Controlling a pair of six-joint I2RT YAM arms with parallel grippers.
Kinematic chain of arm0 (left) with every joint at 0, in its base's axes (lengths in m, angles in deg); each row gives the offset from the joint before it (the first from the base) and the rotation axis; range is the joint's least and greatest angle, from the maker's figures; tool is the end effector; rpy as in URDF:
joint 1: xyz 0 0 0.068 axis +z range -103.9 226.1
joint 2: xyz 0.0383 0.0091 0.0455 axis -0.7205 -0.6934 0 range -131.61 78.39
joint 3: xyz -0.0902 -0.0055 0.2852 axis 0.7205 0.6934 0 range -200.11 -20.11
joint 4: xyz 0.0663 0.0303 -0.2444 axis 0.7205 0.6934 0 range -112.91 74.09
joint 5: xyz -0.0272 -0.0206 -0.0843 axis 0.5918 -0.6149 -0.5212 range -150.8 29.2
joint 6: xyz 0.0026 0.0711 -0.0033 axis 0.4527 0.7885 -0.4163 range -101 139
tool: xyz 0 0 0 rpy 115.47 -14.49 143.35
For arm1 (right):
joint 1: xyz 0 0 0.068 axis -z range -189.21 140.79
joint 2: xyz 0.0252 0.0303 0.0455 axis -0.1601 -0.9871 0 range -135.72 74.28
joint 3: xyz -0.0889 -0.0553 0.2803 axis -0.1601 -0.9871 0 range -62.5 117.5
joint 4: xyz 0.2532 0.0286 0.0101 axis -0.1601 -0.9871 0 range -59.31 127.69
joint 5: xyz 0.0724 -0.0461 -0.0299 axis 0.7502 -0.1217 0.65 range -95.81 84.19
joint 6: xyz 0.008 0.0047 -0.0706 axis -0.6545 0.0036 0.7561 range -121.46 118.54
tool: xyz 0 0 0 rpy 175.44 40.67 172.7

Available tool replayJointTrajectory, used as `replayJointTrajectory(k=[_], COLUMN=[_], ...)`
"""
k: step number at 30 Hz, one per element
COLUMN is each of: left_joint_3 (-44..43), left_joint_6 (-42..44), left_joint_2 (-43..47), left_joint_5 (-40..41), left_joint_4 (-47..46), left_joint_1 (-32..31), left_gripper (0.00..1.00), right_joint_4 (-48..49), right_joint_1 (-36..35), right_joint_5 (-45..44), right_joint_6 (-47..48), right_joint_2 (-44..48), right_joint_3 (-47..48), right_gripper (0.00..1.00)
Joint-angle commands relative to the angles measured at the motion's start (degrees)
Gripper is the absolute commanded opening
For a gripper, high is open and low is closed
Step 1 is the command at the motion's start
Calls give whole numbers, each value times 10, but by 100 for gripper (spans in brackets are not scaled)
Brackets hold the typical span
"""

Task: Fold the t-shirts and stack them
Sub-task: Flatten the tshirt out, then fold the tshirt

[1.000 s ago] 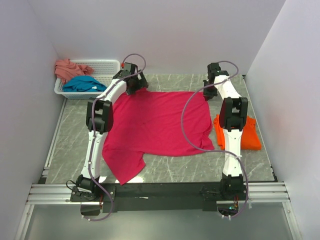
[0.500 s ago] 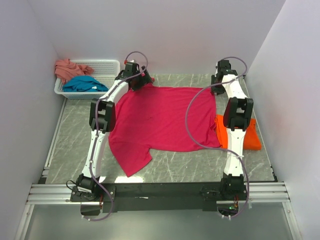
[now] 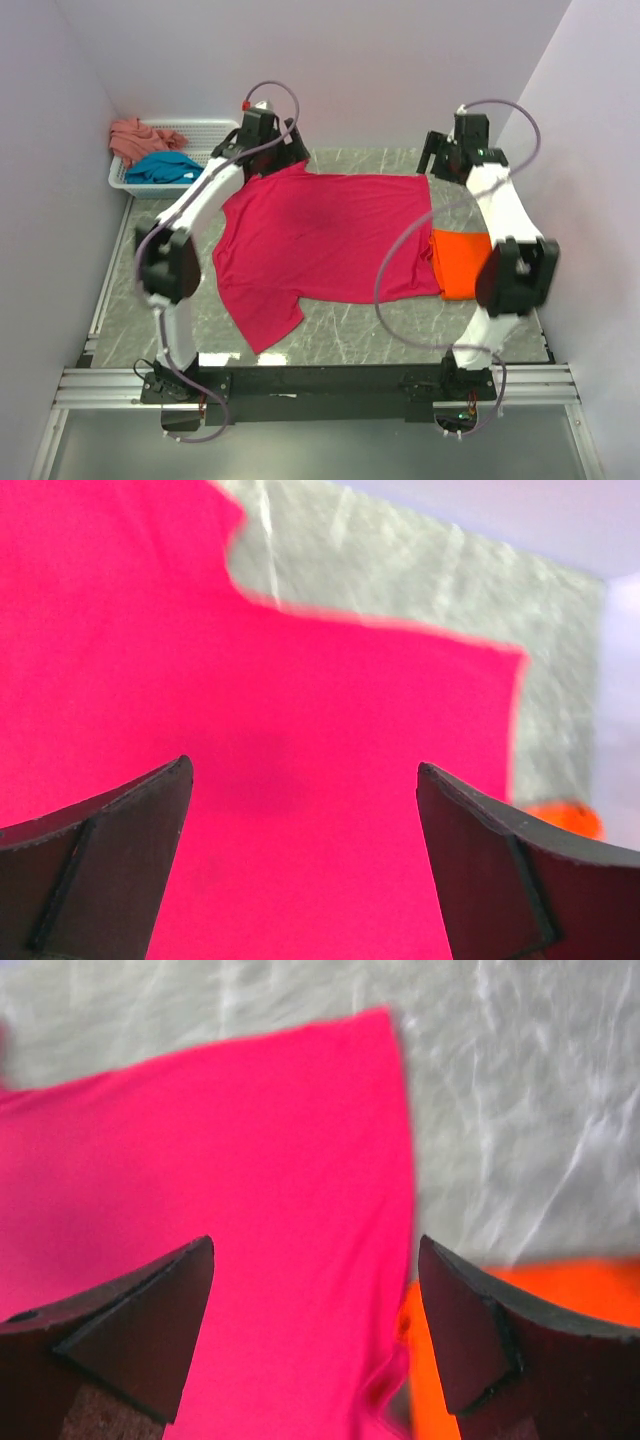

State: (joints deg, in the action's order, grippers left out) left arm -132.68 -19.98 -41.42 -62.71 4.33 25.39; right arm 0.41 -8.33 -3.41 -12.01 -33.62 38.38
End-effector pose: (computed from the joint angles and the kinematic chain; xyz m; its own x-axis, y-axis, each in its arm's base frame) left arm 0.4838 -0.1849 0.3206 -0.6502 -0.4264 -0.6288 -0.0385 0.8451 -0.5333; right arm 0.4480 -0.0045 0.3285 -0.6891 0.1936 -0.6983 0.1136 0.9806 0.1598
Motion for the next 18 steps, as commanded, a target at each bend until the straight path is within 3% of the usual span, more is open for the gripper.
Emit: replayJointTrajectory(k=[1,5,9,15,18], left_joint_3=[137,392,542,732,799], left_joint_6=[-35,-86,-149,-232,-250], left_joint_2=[146,307,468,609,643], left_joint_5=[53,66,67,41,-24], left_joint_4=[37,11,44,126,118], left_joint_1=[-27,-54,-72,-115,-127], left_gripper=[99,99,99,100,99], right_joint_4=[73,118,121,107,98], right_joint_1=[-34,-50,-54,-55,-55], right_joint_5=[-14,-9,-14,-13,-5], right_joint_6=[-88,-147,-180,-180,-174], right_joint_2=[131,286,379,449,444], right_joint_3=[-161,-330,-461,-531,-532], right_gripper=[89,89,89,88,88])
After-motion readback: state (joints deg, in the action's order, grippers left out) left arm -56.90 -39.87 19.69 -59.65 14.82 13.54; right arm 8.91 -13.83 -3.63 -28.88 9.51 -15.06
